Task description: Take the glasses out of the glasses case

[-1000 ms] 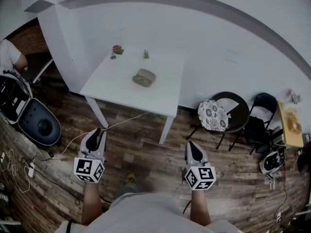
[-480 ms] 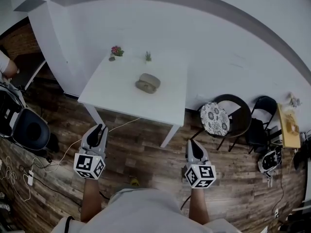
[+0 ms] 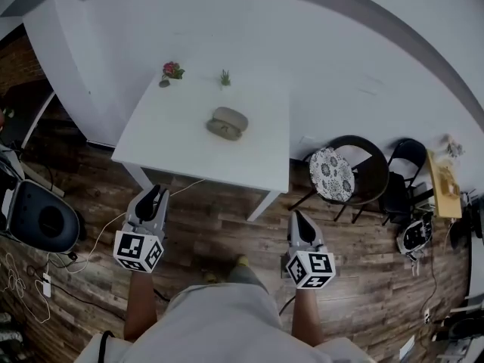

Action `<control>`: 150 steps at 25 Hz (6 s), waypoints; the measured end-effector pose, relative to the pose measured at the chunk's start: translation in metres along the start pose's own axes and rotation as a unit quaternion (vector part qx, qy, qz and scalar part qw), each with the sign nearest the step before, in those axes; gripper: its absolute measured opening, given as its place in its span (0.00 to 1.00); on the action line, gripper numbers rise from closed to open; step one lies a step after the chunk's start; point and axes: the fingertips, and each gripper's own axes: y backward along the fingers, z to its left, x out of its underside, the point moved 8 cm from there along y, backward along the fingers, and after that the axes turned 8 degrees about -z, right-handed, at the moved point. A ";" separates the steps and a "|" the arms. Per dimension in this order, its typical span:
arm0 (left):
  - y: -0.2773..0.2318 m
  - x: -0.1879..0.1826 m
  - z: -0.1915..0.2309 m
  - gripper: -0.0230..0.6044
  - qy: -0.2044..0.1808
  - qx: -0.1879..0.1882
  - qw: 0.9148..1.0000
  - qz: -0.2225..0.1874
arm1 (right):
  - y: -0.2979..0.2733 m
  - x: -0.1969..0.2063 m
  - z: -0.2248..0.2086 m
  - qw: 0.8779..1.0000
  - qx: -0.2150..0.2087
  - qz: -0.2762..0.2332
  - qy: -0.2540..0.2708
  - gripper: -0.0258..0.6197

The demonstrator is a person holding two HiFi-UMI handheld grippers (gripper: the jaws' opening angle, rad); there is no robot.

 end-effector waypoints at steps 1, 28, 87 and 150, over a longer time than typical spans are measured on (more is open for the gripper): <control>-0.004 0.001 0.002 0.18 0.001 0.002 1.000 0.000 | -0.005 0.000 0.000 1.000 0.002 -0.001 0.002 0.04; -0.200 0.040 0.053 0.18 -0.006 -0.029 0.999 0.037 | -0.228 0.001 -0.084 0.999 -0.042 0.015 -0.016 0.04; -0.480 0.200 0.060 0.18 -0.279 0.393 0.804 0.348 | -0.371 0.028 -0.146 0.994 0.072 0.069 -0.047 0.04; -0.479 0.161 0.060 0.08 -0.226 0.316 0.886 0.251 | -0.352 0.007 -0.131 0.995 0.062 0.025 -0.077 0.04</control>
